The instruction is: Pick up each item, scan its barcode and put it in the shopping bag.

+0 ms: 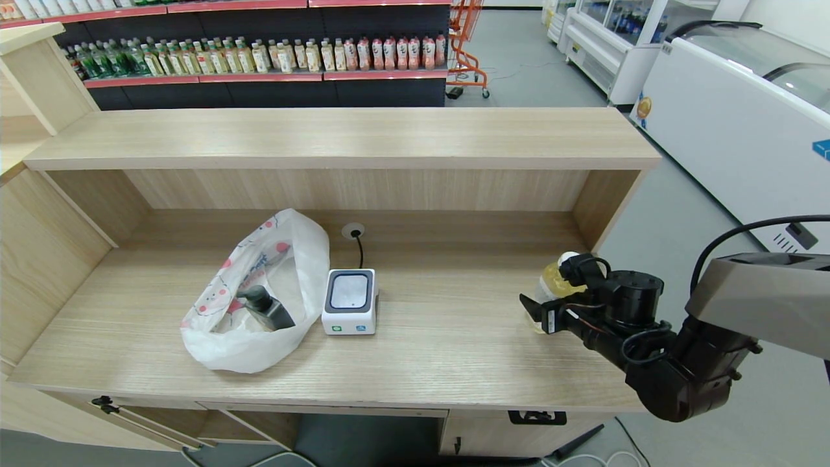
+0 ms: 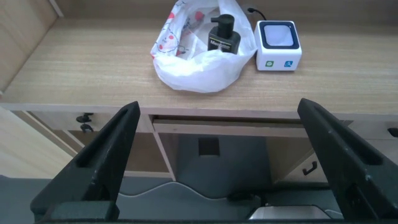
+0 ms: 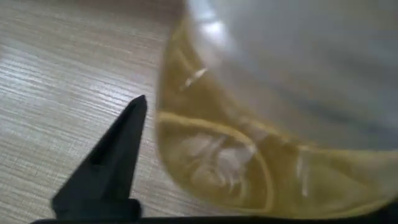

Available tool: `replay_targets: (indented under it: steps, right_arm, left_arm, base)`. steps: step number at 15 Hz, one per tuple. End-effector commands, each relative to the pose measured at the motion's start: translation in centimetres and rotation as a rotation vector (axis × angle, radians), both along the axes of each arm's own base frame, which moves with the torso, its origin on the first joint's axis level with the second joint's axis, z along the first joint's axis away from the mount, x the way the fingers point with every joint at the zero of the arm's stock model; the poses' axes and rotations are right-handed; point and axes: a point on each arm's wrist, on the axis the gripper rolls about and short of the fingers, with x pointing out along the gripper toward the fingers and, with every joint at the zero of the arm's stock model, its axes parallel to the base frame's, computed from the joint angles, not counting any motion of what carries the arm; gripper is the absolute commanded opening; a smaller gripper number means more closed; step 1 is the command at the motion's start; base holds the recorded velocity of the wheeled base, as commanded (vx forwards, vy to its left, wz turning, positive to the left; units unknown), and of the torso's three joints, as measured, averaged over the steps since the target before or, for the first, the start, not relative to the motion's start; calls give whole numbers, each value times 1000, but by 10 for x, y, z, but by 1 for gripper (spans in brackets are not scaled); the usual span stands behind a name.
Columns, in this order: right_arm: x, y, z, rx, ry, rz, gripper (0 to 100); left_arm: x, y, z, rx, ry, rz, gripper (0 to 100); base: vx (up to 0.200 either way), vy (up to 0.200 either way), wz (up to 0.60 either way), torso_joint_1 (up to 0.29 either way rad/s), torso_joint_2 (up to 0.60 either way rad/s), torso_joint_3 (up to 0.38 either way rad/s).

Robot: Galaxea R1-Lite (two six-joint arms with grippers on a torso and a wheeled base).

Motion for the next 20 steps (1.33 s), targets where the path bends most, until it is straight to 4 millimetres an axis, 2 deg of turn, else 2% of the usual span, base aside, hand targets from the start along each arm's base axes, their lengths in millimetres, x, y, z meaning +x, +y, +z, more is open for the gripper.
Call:
replay_targets:
  steps: [1,4,6,8,10,12,15,18,20]
  right_arm:
    - [0,0,2,2,-8,0,0]
    - [-8,-4,10,-44,-46,6,0]
    - [-10,-4,23,-31,-75,20,0]
    - [-28,0,64,57,-99,131,0]
    - [-53,-5,95,86,-10,216,0]
    - [-67,-3,124,176,8,320,0]
    - [-94,21,168,307,33,524,0]
    - [-117,32,181,308,112,696,0]
    - [-123,42,179,305,141,798,0]
  left_arm:
    - [0,0,0,0,0,0,100]
    - [0,0,0,0,0,0,100]
    - [0,0,0,0,0,0,100]
    - [0,0,0,0,0,0,100]
    - [0,0,0,0,0,0,100]
    - [0,0,0,0,0,0,100]
    - [0,0,0,0,0,0,100]
    - [0,0,0,0,0,0,100]
    - [0,0,0,0,0,0,100]
  base:
    - [0,0,0,0,0,0]
    - [0,0,0,0,0,0]
    - [0,0,0,0,0,0]
    - [0,0,0,0,0,0]
    - [0,0,0,0,0,0]
    - [0,0,0,0,0,0]
    - [0,0,0,0,0,0]
    - [0,0,0,0,0,0]
    - [0,0,0,0,0,0]
